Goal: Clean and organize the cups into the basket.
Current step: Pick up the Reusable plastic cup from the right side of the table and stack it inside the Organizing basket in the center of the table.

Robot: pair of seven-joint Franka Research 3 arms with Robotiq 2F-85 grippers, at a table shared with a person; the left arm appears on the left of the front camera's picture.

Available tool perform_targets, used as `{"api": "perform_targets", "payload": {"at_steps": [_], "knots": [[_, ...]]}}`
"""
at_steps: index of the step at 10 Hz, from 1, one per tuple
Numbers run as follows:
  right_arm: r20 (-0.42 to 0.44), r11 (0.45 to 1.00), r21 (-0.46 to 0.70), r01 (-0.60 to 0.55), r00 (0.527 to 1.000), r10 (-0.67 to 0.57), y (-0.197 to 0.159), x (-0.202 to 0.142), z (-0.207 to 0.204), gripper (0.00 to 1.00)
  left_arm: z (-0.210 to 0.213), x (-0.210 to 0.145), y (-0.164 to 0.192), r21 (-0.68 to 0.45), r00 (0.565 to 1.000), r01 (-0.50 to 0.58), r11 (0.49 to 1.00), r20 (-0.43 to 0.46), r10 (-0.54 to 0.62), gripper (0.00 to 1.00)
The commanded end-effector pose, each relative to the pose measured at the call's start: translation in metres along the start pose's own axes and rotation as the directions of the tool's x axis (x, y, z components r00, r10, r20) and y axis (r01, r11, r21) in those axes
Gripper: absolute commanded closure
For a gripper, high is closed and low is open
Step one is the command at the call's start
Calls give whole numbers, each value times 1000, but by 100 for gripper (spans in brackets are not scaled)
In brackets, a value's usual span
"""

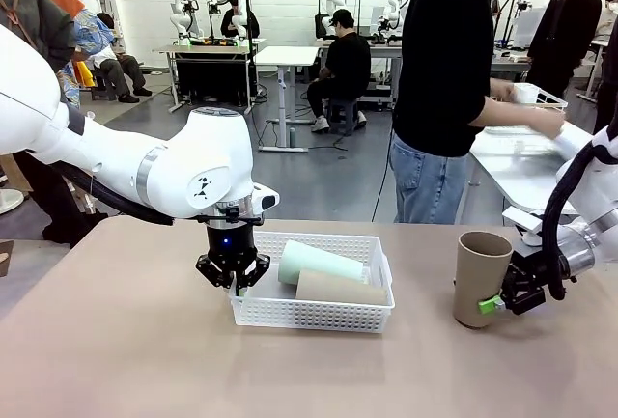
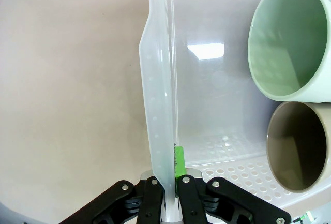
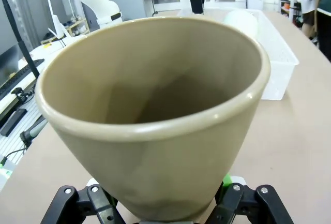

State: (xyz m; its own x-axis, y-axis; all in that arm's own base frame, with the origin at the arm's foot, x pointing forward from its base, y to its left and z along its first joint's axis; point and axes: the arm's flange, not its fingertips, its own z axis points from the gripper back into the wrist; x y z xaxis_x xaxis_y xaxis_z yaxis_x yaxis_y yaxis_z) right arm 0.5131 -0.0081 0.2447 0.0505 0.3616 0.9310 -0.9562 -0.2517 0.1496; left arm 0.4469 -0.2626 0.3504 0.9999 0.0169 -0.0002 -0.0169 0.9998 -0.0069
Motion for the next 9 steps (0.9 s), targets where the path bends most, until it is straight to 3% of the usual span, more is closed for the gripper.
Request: {"api": "perform_targets", "payload": {"at_steps": [1,4,6,8,9], "knots": [[46,994,-99,44,998,-39,19,32,10,78,0,-1,0,-2,1000,-2,1000,0,2,100],[50,988,-152,28,999,-21,77,107,14,78,0,-1,0,-2,1000,-2,1000,0,2,100],[55,983,-181,23,998,-13,95,147,20,78,0,-1,0,-2,1000,-2,1000,0,2,100],[114,973,-220,69,993,-44,90,159,31,78,0,-1,0,-2,1000,-2,1000,0,2,100],[41,985,-170,1,999,6,96,155,28,78,0,-1,0,-2,1000,-2,1000,0,2,100]]}}
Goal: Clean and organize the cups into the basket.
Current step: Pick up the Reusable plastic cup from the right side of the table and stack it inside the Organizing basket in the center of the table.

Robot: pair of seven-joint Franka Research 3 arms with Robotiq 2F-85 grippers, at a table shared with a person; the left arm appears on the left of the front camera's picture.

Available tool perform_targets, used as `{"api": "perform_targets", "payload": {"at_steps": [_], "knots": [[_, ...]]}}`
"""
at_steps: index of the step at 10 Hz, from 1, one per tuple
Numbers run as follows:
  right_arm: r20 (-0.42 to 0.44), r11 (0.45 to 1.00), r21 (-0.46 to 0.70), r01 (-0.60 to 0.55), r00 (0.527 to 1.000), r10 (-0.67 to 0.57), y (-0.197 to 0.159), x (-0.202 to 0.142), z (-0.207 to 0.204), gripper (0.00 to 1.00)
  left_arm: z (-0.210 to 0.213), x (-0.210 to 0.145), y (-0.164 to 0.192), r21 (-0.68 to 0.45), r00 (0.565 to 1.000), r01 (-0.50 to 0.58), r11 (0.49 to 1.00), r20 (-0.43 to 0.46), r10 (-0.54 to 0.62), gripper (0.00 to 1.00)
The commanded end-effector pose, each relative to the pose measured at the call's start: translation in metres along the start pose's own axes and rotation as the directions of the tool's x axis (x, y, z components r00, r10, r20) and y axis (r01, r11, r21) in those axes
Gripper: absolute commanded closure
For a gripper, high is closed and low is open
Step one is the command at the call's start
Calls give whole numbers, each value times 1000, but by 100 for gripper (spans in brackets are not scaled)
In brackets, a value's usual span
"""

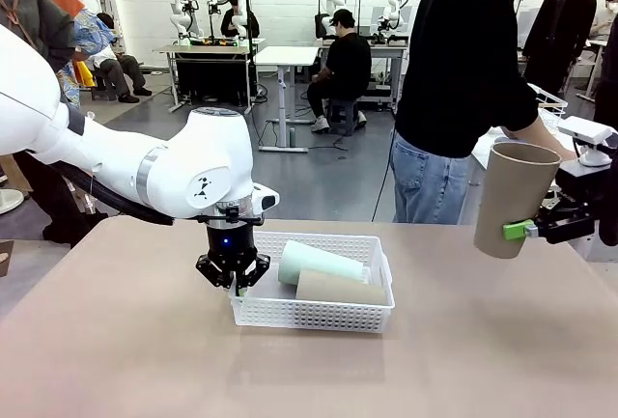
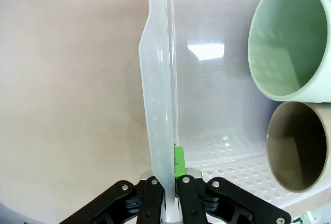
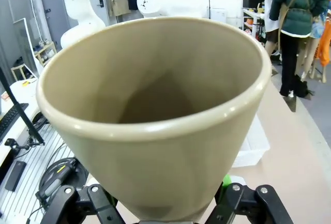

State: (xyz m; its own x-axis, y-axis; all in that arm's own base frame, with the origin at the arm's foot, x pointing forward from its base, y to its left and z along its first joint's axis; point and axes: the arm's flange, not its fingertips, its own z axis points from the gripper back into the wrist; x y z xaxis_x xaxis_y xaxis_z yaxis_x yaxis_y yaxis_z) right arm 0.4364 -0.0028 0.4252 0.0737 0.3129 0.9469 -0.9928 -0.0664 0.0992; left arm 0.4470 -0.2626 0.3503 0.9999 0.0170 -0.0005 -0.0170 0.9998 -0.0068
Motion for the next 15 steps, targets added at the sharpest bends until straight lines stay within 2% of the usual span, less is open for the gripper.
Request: {"api": "perform_targets", "payload": {"at_steps": [1,6,7,8,9,11,13,15], "knots": [[-12,1000,25,-15,1000,16,-2,-11,-5,78,1,-1,0,-2,1000,-2,1000,1,2,100],[-12,1000,25,-15,1000,16,-2,-11,-5,78,1,-1,0,-2,1000,-2,1000,1,2,100],[-5,1000,18,0,1000,0,-2,-10,-4,19,1,-1,0,-2,1000,-2,1000,1,2,100],[-153,998,18,-56,987,58,-1,28,-32,19,1,-1,0,-2,1000,-2,1000,1,2,100],[-253,996,25,-87,963,91,-7,62,-57,19,1,-1,0,-2,1000,-2,1000,1,2,100],[-404,993,95,-69,909,102,-26,116,-107,19,1,-1,0,-2,1000,-2,1000,1,2,100],[-559,991,132,32,828,48,-52,138,-164,19,1,-1,0,-2,1000,-2,1000,1,2,100],[-724,986,129,103,689,23,-66,143,-214,19,1,-1,0,-2,1000,-2,1000,1,2,100]]}}
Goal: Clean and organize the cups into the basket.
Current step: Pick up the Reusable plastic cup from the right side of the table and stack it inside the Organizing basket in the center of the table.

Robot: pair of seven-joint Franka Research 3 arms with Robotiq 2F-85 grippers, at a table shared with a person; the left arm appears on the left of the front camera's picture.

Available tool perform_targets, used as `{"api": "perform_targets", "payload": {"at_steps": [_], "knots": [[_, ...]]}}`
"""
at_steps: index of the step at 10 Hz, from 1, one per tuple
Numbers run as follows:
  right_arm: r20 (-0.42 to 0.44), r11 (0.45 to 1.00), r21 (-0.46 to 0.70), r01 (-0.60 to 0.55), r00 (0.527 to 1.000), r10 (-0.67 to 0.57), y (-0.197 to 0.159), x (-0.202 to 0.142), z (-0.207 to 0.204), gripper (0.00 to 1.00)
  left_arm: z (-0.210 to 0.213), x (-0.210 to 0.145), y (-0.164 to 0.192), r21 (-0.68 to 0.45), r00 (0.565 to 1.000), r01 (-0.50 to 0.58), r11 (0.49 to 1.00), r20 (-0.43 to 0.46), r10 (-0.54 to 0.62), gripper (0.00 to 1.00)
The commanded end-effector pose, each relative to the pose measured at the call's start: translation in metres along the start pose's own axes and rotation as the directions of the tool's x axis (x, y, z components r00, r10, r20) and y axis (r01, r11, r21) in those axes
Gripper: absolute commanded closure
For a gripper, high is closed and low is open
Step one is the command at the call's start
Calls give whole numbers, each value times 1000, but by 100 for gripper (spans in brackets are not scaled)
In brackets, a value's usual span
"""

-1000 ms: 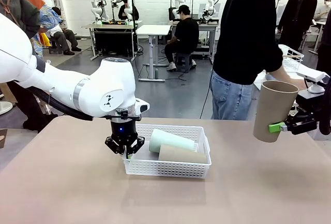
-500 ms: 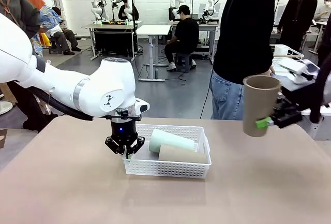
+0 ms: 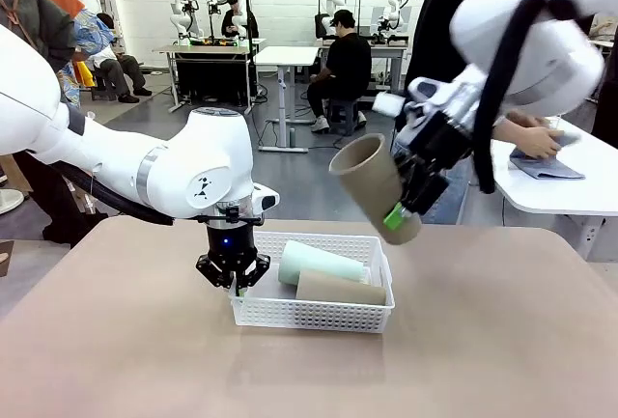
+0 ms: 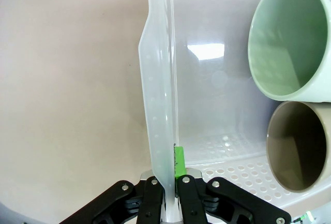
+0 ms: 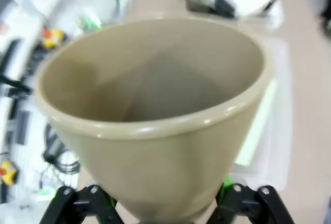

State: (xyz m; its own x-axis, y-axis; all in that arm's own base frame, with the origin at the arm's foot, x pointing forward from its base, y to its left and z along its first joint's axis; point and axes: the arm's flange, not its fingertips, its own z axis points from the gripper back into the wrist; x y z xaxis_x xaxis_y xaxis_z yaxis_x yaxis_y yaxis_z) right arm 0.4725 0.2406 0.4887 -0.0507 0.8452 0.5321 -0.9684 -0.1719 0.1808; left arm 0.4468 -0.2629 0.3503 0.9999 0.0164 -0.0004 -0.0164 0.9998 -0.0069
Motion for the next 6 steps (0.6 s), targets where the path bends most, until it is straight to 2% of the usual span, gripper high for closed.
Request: {"api": "perform_targets", "payload": {"at_steps": [1,3,6], "knots": [[-210,996,42,80,975,-70,-29,21,-18,19,0,-1,1,-2,1000,-3,1000,0,3,100],[-294,995,57,84,954,-64,-37,39,-45,19,0,-1,1,-2,1000,-3,1000,0,3,100],[-389,994,57,98,919,-69,-52,41,-78,19,0,-1,1,-2,1000,-3,1000,0,3,100]]}}
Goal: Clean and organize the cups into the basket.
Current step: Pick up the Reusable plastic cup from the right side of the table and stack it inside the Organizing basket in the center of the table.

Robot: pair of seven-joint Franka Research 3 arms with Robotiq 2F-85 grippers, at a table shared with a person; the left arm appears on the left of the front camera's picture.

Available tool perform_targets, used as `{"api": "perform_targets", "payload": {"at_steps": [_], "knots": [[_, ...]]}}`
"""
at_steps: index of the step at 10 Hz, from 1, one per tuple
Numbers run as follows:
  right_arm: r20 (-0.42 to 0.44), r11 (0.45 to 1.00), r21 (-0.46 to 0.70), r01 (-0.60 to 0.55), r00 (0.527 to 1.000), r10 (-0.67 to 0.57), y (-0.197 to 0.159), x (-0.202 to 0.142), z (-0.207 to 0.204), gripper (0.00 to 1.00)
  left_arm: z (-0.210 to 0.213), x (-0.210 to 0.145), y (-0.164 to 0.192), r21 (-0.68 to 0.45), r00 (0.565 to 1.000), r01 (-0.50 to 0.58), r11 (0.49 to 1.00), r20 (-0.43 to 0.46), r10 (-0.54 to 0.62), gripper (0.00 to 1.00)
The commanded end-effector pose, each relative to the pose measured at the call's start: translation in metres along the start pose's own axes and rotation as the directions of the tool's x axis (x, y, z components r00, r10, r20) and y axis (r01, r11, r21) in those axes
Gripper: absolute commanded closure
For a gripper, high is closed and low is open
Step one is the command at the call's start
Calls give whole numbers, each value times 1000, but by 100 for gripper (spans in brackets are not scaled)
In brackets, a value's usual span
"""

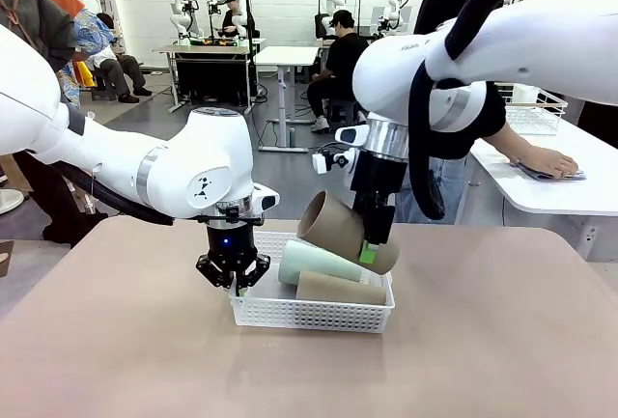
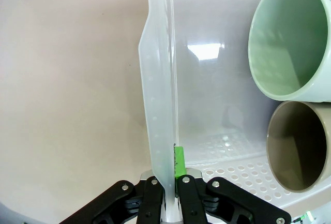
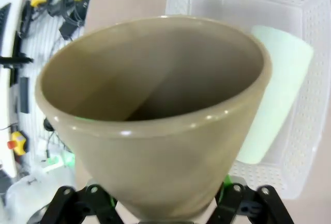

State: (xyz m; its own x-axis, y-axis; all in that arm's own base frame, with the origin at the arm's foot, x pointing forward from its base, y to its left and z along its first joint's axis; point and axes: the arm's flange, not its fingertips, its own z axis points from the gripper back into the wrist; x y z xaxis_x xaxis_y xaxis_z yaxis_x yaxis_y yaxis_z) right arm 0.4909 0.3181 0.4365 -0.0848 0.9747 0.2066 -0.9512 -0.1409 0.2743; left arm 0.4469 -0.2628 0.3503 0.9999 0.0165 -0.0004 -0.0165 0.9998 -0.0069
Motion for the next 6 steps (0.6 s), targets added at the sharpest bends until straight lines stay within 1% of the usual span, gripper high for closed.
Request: {"api": "perform_targets", "payload": {"at_steps": [1,3,6], "knots": [[-68,1000,11,30,997,-29,-17,4,-7,19,0,-1,1,-2,1000,-3,1000,0,3,100],[-71,1000,16,15,997,-14,-29,0,-19,19,0,-1,1,-2,1000,-3,1000,0,3,100],[-21,999,22,-46,999,47,-40,-5,-31,19,0,-1,1,-2,1000,-3,1000,0,3,100]]}}
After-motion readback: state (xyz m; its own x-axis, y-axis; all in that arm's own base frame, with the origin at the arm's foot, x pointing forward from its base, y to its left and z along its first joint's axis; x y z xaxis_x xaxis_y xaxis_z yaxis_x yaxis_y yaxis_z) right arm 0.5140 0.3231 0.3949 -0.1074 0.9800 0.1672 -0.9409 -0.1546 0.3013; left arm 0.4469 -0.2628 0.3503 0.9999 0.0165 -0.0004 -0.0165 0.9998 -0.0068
